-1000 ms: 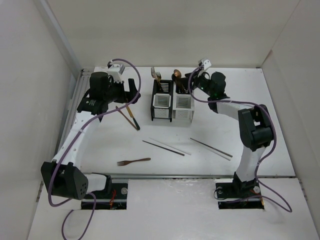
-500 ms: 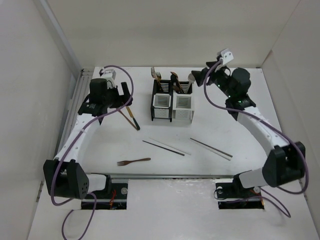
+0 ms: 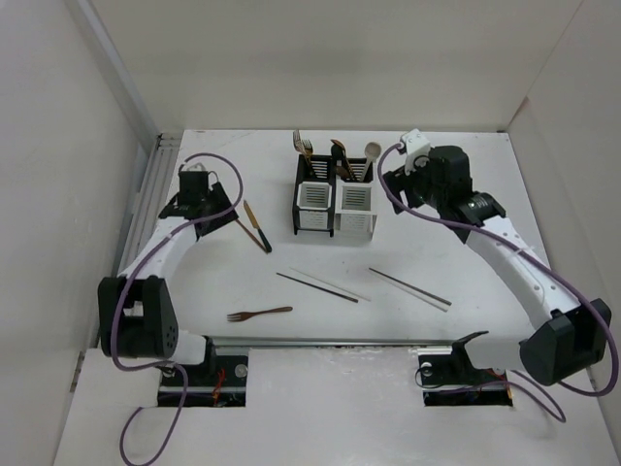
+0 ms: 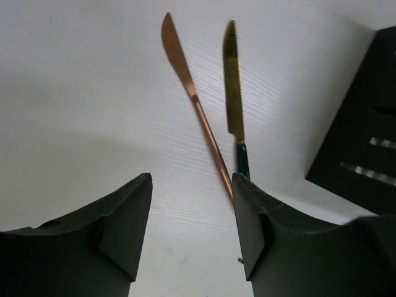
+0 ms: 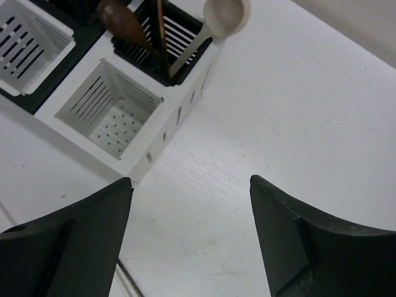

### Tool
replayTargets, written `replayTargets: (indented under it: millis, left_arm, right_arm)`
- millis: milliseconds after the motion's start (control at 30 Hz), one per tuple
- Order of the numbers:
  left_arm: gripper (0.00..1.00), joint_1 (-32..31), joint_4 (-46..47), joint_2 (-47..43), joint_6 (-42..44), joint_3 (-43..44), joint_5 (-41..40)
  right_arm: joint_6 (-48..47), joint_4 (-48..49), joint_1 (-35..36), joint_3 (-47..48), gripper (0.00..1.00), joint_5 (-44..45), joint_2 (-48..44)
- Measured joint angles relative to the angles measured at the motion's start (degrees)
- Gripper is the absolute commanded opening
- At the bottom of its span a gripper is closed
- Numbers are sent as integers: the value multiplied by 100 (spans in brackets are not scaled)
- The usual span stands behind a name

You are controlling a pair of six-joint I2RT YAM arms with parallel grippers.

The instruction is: Sort the eating utensils into containers

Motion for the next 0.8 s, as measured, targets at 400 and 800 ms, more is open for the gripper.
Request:
replayTargets:
  millis: [400, 800]
  left_arm:
    - [47, -321, -540, 2275, -518, 1349, -457]
    - [36, -682, -833, 2765, -675, 1497, -831]
  right_arm:
    - [256, -17, 610, -72, 81, 221, -2]
    - [243, -26, 610, -229, 81, 581, -190]
